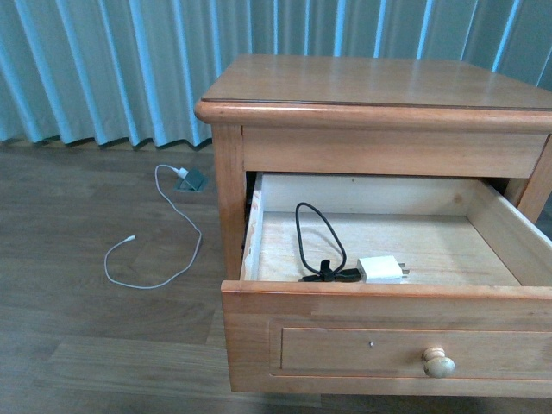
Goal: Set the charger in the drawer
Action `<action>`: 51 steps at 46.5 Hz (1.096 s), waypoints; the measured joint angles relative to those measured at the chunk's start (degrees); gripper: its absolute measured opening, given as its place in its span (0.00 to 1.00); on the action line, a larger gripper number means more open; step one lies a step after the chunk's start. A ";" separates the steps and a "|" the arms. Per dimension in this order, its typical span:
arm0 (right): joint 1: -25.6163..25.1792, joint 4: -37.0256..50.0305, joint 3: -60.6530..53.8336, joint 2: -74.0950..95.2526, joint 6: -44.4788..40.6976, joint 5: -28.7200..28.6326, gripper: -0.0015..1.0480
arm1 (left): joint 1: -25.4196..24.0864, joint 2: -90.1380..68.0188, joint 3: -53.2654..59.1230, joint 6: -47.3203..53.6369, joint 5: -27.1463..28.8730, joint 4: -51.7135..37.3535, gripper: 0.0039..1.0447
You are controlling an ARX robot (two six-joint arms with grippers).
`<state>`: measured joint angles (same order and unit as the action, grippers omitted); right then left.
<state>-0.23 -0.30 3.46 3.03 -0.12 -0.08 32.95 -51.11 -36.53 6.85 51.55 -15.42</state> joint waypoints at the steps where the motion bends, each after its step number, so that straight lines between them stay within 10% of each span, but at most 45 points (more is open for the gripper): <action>1: 0.00 0.00 0.00 0.00 0.00 -0.02 0.92 | 0.28 2.40 1.27 -0.66 1.55 1.64 0.94; 17: 0.02 0.00 0.00 0.00 0.00 0.02 0.92 | 0.59 20.68 8.79 -13.68 9.46 17.27 0.94; 23: 0.02 0.00 0.00 0.00 0.00 0.00 0.92 | -7.65 26.88 14.10 -9.53 -18.25 14.25 0.74; 29: 0.02 0.00 0.00 0.00 0.00 -0.02 0.92 | -14.32 31.50 19.26 -8.04 -33.42 13.27 0.50; 41: 0.02 0.00 0.00 0.00 0.00 0.00 0.92 | -21.64 40.89 26.32 -7.45 -40.76 16.50 0.03; 51: 0.02 0.00 -0.02 0.00 0.00 0.02 0.92 | -32.52 45.62 30.01 -7.21 -50.75 16.65 0.04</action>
<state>-0.21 -0.30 3.44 3.03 -0.12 -0.05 0.43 -5.50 -6.52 -0.36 0.80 1.23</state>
